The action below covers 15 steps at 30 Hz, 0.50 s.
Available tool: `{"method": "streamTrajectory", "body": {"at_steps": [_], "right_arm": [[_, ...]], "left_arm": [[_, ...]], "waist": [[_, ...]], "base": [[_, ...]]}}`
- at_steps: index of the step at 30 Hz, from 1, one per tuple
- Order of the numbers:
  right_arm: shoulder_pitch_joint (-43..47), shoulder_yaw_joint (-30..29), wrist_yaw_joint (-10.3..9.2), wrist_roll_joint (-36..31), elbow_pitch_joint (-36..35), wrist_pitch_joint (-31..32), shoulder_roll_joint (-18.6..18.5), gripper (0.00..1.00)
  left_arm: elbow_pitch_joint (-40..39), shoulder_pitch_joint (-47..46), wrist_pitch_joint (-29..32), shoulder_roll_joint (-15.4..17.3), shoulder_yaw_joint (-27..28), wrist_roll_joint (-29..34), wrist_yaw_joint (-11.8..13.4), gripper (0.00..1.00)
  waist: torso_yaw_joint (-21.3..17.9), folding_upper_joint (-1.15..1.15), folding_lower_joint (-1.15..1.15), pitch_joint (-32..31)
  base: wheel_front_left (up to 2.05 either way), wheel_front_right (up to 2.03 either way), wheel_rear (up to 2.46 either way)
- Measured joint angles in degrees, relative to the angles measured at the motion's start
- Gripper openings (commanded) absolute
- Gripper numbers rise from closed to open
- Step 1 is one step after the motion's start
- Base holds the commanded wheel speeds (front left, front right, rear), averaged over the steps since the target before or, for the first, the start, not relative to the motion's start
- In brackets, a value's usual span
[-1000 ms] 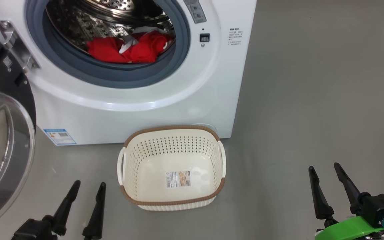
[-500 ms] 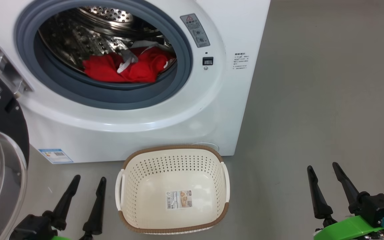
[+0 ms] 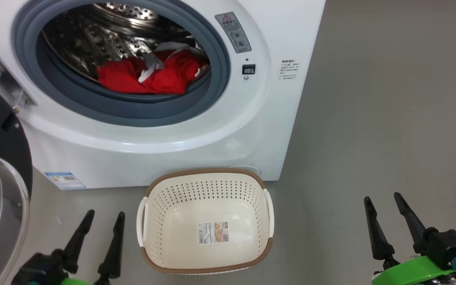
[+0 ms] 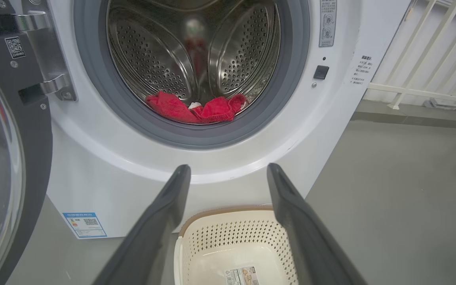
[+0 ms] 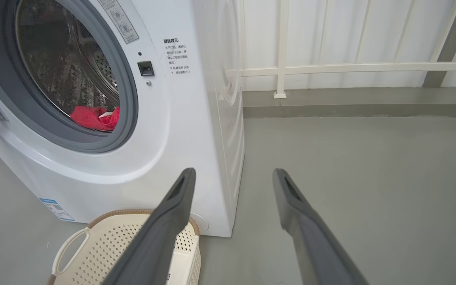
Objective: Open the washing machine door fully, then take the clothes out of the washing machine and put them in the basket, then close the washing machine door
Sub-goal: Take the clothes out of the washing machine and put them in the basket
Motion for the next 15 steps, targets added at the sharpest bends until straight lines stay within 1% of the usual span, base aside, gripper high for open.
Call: {"method": "streamTrajectory", "body": {"at_steps": [9, 11, 15], "right_arm": [[-2.2, 0.4, 0.00, 0.1, -0.4, 0.0, 0.0, 1.00], [-2.9, 0.6, 0.00, 0.5, -0.5, 0.0, 0.0, 1.00], [-4.2, 1.5, 0.00, 0.6, -0.5, 0.0, 0.0, 1.00]], "left_arm": [[4.2, -7.2, 0.0, -0.2, -0.4, 2.3, 0.0, 1.00], [6.9, -10.2, 0.0, -0.3, -1.0, 2.3, 0.0, 1.00], [13.2, -18.2, 0.0, -0.3, -3.9, 2.1, 0.0, 1.00]], "waist": [[0.0, 0.00, 0.00, 3.1], [-0.1, 0.00, 0.00, 4.0], [-0.1, 0.00, 0.00, 6.4]], "base": [[0.00, 0.00, 0.00], [0.00, 0.00, 0.00], [0.00, 0.00, 0.00]]}}
